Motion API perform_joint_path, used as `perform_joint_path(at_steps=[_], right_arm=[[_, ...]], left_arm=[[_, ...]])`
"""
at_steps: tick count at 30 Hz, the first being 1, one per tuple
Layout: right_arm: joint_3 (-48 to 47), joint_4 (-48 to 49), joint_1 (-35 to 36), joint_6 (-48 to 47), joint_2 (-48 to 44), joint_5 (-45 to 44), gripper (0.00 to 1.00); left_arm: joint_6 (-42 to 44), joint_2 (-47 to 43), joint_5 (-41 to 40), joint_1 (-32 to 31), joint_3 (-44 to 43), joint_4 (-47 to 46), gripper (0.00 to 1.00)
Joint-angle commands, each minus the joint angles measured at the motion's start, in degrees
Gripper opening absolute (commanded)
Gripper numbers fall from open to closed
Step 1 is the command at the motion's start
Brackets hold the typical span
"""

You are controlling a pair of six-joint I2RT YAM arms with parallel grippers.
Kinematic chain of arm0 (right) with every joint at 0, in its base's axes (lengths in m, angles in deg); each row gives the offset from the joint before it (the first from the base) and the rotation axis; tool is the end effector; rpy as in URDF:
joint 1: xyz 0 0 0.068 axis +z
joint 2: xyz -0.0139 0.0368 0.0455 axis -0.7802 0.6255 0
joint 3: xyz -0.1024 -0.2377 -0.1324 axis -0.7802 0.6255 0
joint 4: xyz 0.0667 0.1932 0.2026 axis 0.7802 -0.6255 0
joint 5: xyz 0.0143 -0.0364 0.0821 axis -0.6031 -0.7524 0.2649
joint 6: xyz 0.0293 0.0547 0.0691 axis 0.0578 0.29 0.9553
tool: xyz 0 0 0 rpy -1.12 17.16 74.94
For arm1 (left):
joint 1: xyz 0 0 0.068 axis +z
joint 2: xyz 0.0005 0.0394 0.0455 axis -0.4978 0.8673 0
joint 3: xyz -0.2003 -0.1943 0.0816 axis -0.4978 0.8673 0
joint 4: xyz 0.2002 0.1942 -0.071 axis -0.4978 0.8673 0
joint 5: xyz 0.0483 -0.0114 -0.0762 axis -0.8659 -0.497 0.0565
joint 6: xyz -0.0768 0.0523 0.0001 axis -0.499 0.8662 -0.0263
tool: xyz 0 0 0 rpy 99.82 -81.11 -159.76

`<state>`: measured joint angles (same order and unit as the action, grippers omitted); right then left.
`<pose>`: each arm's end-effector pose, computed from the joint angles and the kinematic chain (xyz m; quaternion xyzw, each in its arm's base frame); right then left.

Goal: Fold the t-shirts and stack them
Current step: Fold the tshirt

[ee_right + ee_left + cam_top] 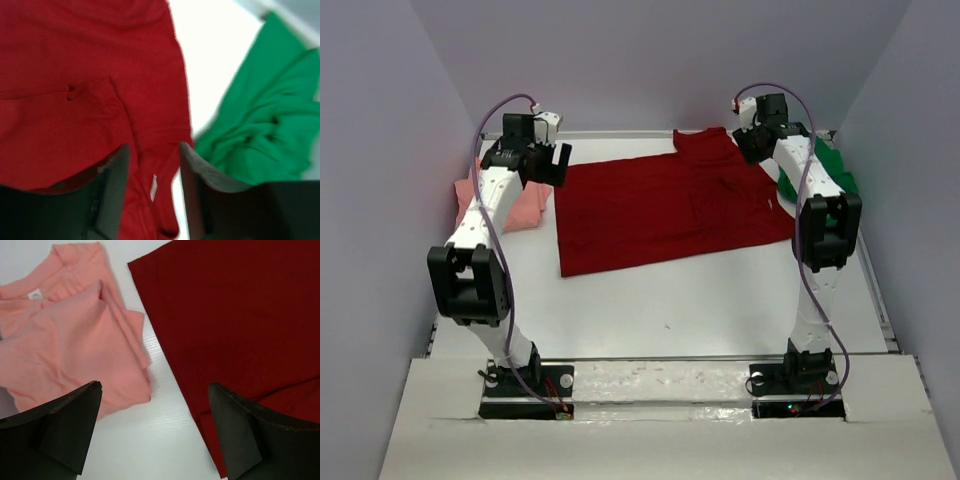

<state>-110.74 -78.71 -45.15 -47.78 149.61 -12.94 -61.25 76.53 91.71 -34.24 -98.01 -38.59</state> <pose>0.5580 0.0524 0.2838 -0.2287 0.8871 -0.1057 0.3868 0.4441 -0.0388 0.3422 0.1744 0.8618 0.0266 0.4756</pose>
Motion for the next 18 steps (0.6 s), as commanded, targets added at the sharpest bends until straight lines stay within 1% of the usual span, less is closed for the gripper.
perform_joint_path(at_steps=[1, 2, 4, 5, 6, 8, 11, 12, 18], right_arm=[[-8.62, 2.03, -1.38, 3.92, 1.2, 2.9, 0.46], [-10.45, 1.94, -1.38, 4.1, 2.94, 3.34, 0.38], [-12.22, 1.94, -1.38, 4.36, 4.8, 2.82, 0.23], [-13.19, 1.85, -1.38, 4.19, 6.72, 1.25, 0.05], [-13.72, 1.85, -1.38, 4.19, 7.44, 0.37, 0.0], [-14.52, 1.76, -1.91, 4.27, 8.67, -0.78, 0.0], [-12.06, 0.72, -2.44, 3.92, 8.59, -3.16, 0.0], [-9.1, 0.62, -2.96, 3.92, 7.28, -3.51, 0.0], [1.38, -2.36, -3.49, 3.3, 3.23, -2.45, 0.0]], left_arm=[[-3.21, 3.79, 5.56, 1.04, -6.18, -1.34, 0.99], [-3.57, 7.28, 7.74, 1.04, -9.84, -0.29, 0.99], [-4.36, 11.34, 8.81, 1.04, -13.82, 3.57, 0.99], [-4.71, 14.75, 9.95, 1.04, -16.88, 4.54, 0.99], [-4.8, 16.27, 10.39, 0.96, -18.04, 5.51, 0.99], [-4.89, 18.47, 12.07, 0.87, -19.36, 7.09, 0.99], [-4.63, 20.76, 14.0, 0.78, -19.2, 8.33, 0.98], [-4.54, 20.68, 14.52, 0.78, -18.59, 8.16, 0.98], [-4.45, 20.68, 14.97, 0.78, -15.77, 7.8, 0.98]])
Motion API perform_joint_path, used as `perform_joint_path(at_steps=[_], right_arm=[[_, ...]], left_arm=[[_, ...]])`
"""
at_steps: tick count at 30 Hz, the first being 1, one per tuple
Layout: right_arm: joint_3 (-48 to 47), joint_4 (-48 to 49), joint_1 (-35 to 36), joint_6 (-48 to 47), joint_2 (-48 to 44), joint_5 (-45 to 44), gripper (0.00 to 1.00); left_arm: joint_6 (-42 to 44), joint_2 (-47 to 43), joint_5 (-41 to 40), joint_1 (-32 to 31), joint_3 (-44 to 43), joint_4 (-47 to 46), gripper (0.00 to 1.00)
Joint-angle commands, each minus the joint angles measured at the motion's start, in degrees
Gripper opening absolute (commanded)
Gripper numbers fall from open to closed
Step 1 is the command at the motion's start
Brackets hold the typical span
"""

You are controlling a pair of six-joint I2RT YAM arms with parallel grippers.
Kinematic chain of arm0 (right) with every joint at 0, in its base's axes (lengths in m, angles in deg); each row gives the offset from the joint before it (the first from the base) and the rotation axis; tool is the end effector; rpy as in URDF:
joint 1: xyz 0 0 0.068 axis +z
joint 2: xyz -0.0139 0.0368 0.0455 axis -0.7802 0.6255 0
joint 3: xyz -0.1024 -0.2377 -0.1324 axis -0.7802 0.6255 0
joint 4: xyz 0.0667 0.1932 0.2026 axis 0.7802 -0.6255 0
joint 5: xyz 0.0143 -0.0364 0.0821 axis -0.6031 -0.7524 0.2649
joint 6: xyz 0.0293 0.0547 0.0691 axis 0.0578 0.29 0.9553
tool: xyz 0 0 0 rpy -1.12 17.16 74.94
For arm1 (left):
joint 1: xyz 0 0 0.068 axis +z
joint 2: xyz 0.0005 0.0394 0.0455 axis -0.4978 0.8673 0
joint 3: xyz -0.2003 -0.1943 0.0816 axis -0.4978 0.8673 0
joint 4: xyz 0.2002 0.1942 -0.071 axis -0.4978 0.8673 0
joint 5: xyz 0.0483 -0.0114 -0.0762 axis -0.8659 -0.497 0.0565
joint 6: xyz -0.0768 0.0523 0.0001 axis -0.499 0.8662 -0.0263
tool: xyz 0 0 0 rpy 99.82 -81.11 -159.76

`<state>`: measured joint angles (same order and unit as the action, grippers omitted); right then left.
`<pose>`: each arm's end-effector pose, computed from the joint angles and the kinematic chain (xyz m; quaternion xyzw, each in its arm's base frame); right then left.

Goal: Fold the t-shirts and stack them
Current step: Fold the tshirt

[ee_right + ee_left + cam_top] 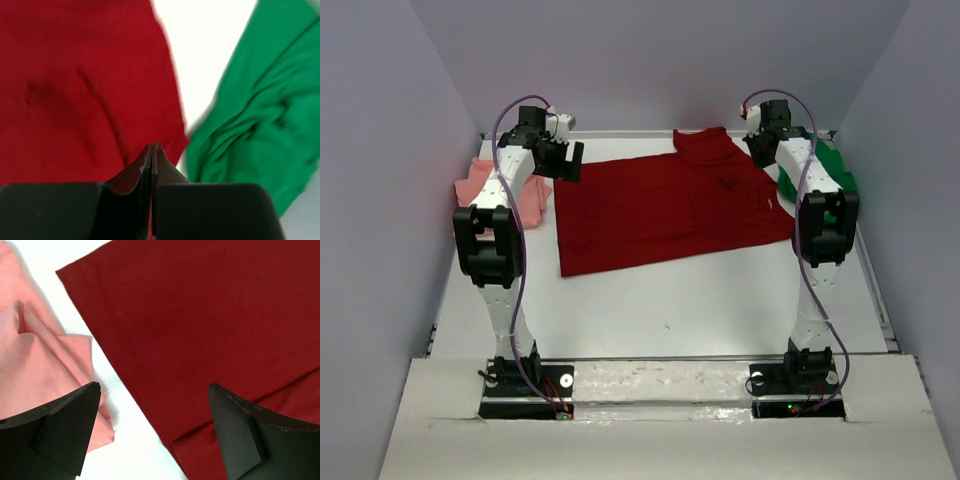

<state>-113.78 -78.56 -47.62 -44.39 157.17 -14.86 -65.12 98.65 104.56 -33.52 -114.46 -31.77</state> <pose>0.5835 0.0270 0.2320 -0.1817 0.9120 -0.1131 0.3500 0.5261 -0.0569 0.2635 0.1841 0.8999 -0.0990 0.3828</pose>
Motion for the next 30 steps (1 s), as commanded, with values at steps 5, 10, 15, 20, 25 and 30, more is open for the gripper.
perform_joint_path(at_steps=[5, 10, 15, 20, 25, 30], right_arm=[[12.42, -4.62, -1.02, -0.17, -7.84, 0.17, 0.0], [22.42, -5.16, -1.02, -0.7, -13.03, 0.79, 0.0], [28.94, -6.03, -1.02, -2.01, -18.31, 0.87, 0.0], [32.9, -6.56, -1.02, -2.89, -20.77, 0.52, 0.0], [34.93, -6.48, -1.02, -4.04, -19.11, 0.87, 0.0], [34.58, -5.51, -1.02, -3.77, -16.38, 0.96, 0.0]], left_arm=[[-0.32, -0.83, 2.12, 0.06, 0.25, 1.33, 0.98], [-0.14, -1.0, 2.38, 0.06, -0.45, 1.86, 0.98], [0.04, -1.44, 2.64, 0.06, -0.1, 1.95, 0.98], [0.04, -1.71, 3.08, 0.06, -0.19, 2.04, 0.98], [0.3, -2.58, 2.91, 0.06, 0.95, 1.51, 0.98], [0.04, -3.38, 1.51, 0.06, 2.44, 0.81, 0.98]])
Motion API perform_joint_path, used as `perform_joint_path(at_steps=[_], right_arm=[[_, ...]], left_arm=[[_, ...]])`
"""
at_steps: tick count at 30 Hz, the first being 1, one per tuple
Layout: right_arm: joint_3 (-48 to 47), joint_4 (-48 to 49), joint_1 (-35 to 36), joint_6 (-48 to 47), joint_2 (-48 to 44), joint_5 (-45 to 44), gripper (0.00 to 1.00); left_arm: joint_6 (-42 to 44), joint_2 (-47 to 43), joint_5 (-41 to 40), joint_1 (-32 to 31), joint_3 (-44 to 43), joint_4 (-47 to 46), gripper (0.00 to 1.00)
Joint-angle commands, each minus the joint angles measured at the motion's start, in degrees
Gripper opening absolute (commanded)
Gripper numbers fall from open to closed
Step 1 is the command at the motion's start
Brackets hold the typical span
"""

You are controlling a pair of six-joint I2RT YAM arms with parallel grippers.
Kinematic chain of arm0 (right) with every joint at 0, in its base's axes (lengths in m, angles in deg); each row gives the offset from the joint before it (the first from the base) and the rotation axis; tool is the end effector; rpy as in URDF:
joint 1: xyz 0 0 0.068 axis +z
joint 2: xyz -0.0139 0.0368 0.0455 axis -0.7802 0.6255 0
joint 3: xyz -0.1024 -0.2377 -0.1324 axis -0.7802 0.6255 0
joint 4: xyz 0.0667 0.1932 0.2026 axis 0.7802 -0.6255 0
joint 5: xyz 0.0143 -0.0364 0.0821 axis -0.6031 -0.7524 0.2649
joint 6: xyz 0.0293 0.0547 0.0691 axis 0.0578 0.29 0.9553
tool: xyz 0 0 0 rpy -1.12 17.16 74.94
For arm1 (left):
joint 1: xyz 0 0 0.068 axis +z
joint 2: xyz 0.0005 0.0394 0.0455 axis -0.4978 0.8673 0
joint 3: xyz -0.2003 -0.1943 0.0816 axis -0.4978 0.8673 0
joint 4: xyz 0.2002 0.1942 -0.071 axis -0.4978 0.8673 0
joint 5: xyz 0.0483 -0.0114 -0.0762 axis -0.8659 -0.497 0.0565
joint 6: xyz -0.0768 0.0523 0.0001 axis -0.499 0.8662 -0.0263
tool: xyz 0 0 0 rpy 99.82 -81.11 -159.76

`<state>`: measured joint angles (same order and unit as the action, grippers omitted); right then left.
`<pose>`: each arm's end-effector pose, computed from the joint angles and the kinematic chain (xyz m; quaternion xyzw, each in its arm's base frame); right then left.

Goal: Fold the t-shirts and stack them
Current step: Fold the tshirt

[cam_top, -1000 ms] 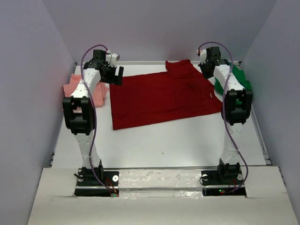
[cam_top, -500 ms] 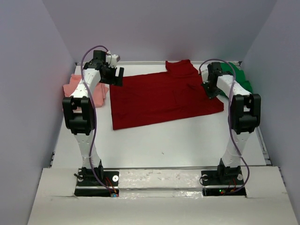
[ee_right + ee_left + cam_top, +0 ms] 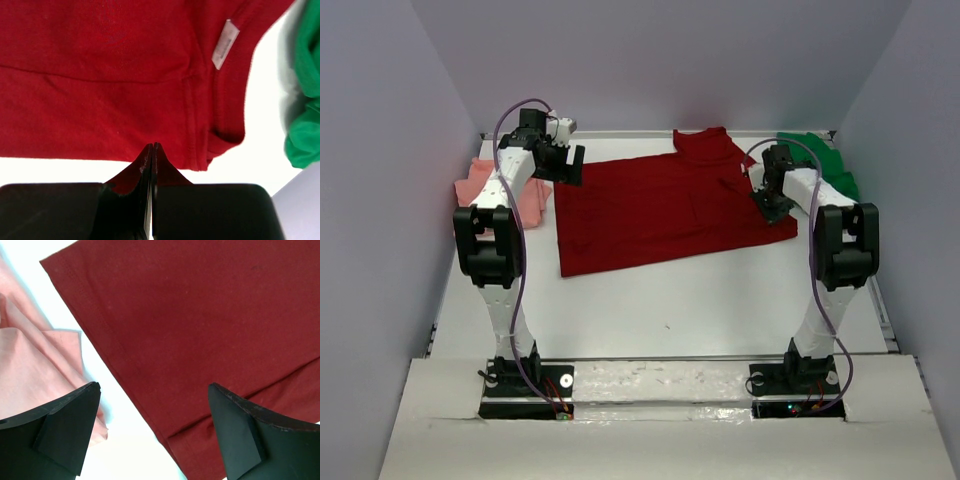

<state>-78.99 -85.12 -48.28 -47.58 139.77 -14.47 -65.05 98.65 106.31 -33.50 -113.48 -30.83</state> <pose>0.4461 0.0136 0.1580 -0.2276 0.9584 -0.0868 0.1488 0.5218 -0.0589 0.2557 0.1884 0.9033 -0.1149 0.3679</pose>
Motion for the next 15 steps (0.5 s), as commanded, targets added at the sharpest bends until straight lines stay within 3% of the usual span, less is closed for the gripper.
perform_joint_path(at_steps=[1, 15], right_arm=[[-0.74, 1.14, -0.37, -0.41, 1.8, 0.57, 0.0], [4.52, 0.7, -0.37, -3.13, 3.31, -0.66, 0.0]], left_arm=[[-0.03, -3.46, -0.51, 0.04, 1.64, -0.31, 0.98], [0.23, -3.55, -0.42, 0.04, 1.64, 0.13, 0.99]])
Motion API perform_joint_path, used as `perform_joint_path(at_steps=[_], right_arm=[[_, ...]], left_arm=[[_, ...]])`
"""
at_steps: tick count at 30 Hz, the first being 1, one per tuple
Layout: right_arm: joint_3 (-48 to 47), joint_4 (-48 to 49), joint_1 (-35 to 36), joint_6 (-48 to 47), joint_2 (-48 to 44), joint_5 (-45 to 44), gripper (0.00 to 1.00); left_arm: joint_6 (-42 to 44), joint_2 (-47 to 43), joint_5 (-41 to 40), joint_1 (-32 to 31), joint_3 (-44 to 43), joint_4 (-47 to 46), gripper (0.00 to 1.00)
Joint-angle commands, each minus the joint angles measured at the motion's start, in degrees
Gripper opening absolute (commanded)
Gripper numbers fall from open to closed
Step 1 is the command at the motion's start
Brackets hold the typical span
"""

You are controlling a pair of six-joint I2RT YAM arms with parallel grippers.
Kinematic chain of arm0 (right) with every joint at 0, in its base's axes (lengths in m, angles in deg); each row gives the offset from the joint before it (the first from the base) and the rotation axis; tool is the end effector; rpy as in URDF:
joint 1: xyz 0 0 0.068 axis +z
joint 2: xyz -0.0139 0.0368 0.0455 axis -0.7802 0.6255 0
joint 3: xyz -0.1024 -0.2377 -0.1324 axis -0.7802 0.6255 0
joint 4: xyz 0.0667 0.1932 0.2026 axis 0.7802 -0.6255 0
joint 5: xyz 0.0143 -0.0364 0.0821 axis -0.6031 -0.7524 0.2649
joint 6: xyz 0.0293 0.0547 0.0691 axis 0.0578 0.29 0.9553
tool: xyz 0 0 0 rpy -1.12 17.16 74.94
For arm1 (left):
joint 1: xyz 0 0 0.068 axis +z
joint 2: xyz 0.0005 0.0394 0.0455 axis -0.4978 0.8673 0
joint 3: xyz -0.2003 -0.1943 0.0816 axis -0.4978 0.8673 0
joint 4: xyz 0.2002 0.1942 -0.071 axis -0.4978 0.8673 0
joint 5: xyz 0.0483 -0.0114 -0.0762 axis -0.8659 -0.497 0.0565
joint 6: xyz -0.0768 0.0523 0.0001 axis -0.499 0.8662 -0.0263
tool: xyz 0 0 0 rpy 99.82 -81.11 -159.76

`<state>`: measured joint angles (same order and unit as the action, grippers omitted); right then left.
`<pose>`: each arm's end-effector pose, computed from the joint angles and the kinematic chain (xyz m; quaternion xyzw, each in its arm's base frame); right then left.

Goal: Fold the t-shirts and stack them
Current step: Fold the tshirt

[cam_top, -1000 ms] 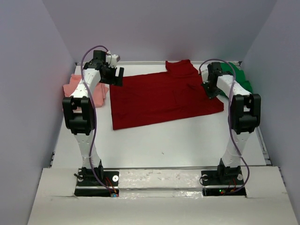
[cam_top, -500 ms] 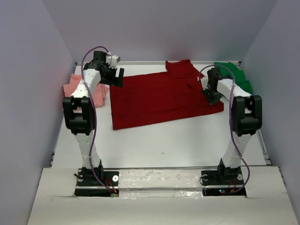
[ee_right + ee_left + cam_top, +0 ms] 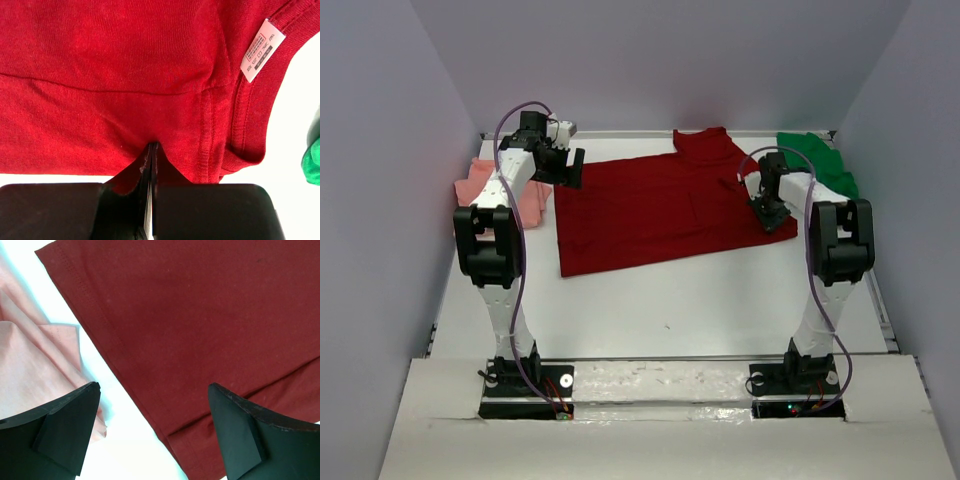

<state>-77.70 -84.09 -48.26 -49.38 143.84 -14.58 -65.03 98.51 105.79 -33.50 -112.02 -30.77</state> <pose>0.4454 0.0136 0.1215 -0.2461 0.9593 -0.0827 0.1106 0.5185 -0.0580 0.2469 0.1859 0.9086 -0.1122 0.3568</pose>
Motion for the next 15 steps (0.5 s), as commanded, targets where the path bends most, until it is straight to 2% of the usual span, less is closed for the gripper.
perform_joint_path(at_steps=[1, 15], right_arm=[[4.37, -0.24, -0.39, -1.6, -1.19, -0.73, 0.0], [12.38, -2.52, -0.39, -2.83, -7.44, -0.9, 0.0]], left_arm=[[0.21, -3.42, 0.19, 0.04, 0.09, 0.15, 0.99], [0.65, -4.83, 1.25, -0.32, 0.79, 0.33, 0.99]])
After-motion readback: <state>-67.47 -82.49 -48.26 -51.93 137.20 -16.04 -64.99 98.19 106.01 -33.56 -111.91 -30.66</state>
